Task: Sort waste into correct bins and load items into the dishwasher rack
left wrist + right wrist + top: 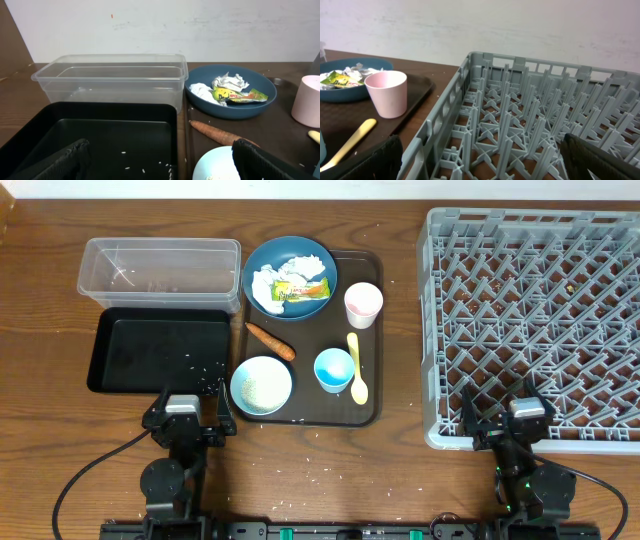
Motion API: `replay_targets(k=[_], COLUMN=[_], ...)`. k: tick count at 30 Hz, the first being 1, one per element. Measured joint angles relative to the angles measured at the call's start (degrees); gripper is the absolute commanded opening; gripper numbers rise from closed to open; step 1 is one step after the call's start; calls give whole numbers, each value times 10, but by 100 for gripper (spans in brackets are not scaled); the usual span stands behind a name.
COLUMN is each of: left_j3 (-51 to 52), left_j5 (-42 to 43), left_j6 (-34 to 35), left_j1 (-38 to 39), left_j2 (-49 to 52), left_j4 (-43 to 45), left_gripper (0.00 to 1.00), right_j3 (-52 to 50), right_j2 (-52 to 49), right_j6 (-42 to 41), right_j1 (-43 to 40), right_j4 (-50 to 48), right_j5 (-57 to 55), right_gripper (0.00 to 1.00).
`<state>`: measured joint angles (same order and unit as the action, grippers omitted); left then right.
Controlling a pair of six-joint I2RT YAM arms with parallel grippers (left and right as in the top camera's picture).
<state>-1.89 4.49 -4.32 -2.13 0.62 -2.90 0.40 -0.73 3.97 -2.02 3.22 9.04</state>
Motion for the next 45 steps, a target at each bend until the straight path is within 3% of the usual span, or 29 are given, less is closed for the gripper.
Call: replay_targets(k=[23,28,34,41,45], left_j3=[0,0,-9,-183,-333], left_j5=[0,4,17,57,79], left_j6=[0,3,80,117,122], left_j1=[0,0,0,0,1], left_j2=[0,0,5,119,271], left_j4=[0,3,5,-21,-76], left_gripper=[92,92,92,92,92], right_j3=[0,0,4,106,224], right_j2=[0,0,0,-78,-184], right_j6=[12,9,-8,-17,-19], right_j1=[0,0,0,0,0], right_j4=[-7,-48,-175,-168,-131], right_j5=[-7,1,10,5,8], right_gripper=[99,99,99,99,99])
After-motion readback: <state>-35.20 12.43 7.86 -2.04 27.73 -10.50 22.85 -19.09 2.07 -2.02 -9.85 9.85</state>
